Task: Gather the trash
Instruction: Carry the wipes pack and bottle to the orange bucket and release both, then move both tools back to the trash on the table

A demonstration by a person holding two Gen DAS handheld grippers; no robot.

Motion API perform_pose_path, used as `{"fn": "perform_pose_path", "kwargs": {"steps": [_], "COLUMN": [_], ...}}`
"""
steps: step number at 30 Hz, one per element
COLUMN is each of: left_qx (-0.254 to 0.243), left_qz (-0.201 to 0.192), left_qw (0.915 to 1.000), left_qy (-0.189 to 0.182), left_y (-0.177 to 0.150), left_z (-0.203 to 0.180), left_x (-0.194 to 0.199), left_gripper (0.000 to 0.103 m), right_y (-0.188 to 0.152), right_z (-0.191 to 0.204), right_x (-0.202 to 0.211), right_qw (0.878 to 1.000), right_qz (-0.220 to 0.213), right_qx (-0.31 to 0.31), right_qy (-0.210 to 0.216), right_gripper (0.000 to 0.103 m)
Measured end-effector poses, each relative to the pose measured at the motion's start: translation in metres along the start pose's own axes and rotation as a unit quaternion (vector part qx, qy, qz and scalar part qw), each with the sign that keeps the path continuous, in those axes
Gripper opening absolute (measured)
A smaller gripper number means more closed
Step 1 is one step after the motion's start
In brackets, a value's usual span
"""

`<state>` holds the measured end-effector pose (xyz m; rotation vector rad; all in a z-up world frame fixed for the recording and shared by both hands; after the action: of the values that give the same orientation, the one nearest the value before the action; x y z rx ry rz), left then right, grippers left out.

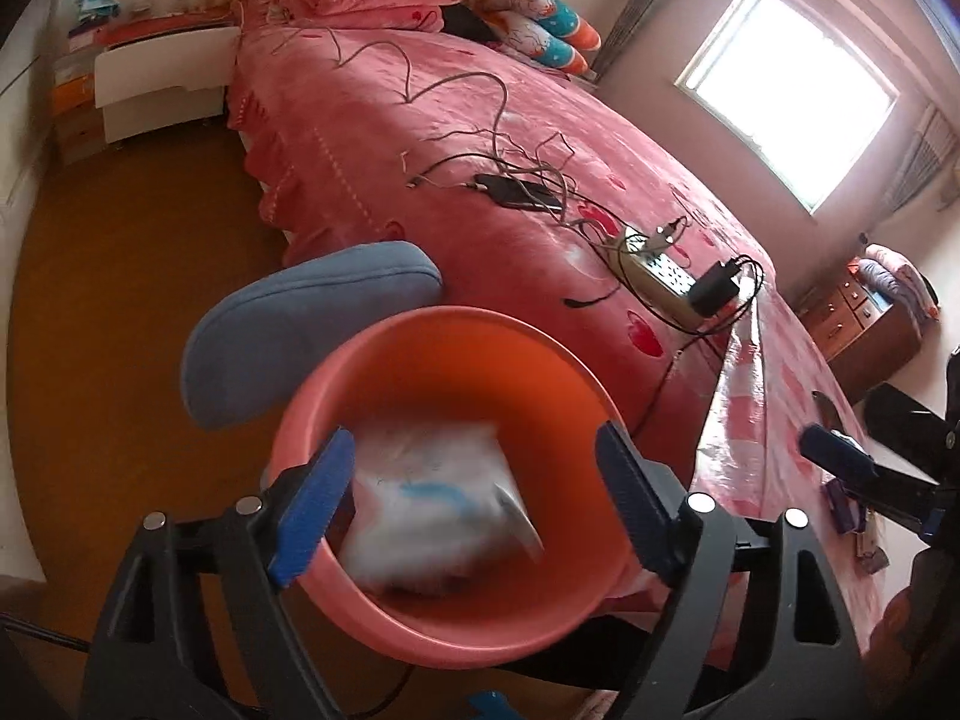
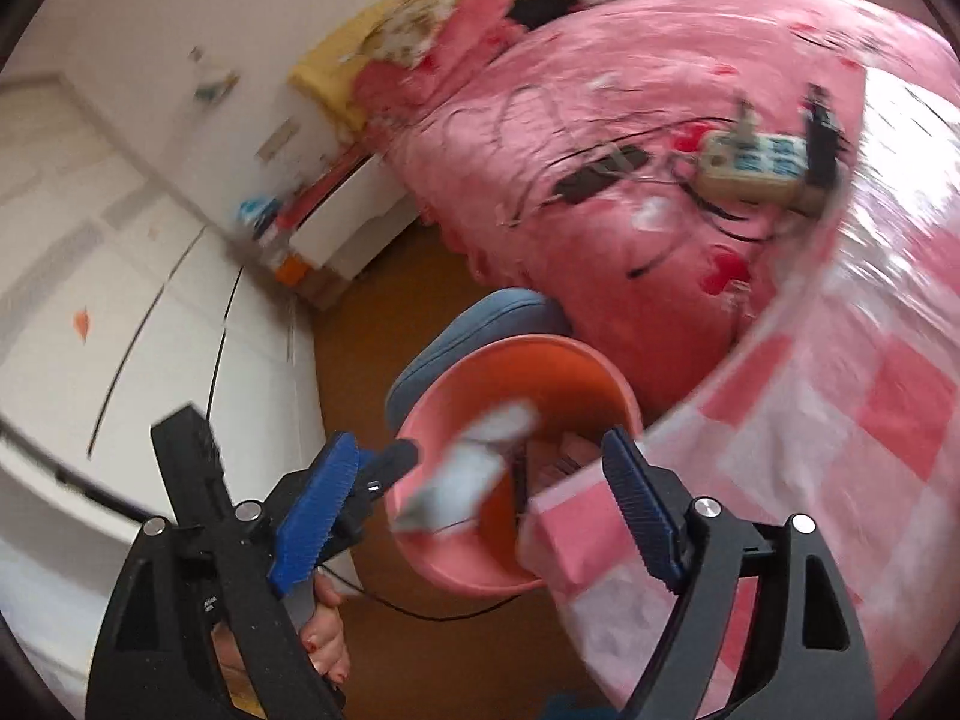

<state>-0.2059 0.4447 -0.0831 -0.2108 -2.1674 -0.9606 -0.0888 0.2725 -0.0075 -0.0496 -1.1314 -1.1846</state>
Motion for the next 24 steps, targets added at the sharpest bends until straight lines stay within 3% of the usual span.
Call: {"fn": "perform_pose_path", "kwargs": {"steps": [3,10,24], "left_qx": [-0.005,-0.057,-0.1], "left_qz": [-0.016,-0.044,0.0], "left_qw": [0.9998,0.997,0.9925], "left_qy": [-0.005,-0.029,-0.07], "left_y": [0.005,0.004,-0.02], "left_z": [-0.003,-0.035,-0.103], "left_x": [0.002,0.008,0.004], "left_gripper": [0.085,0.085,0.086], "right_y": [0.003,-0.002,-0.028], "right_z": [-0.018,-0.055,-0.106], "right_x": [0.02,0.057,0.096], "right_qw": [0.999,0.993,0.976], "right_qz": [-0.034,-0.095,-0.147], "right_qx": [-0.02,-0.032,-0.034], "right_qy": [-0.017,-0.07,-0.157], "right_gripper": [0.091,0.091,0.091]}}
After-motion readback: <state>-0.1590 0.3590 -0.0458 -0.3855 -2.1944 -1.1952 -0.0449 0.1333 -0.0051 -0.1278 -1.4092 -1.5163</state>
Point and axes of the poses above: each gripper's, at about its wrist camera, not at the fingertips, and x roughly against the way its jaws point, z to its left, y to its top, the point moved 9 cm from there along -x, roughly the way its jaws point, and after that the axes turned 5 degrees about -y, right-handed, at the moved point
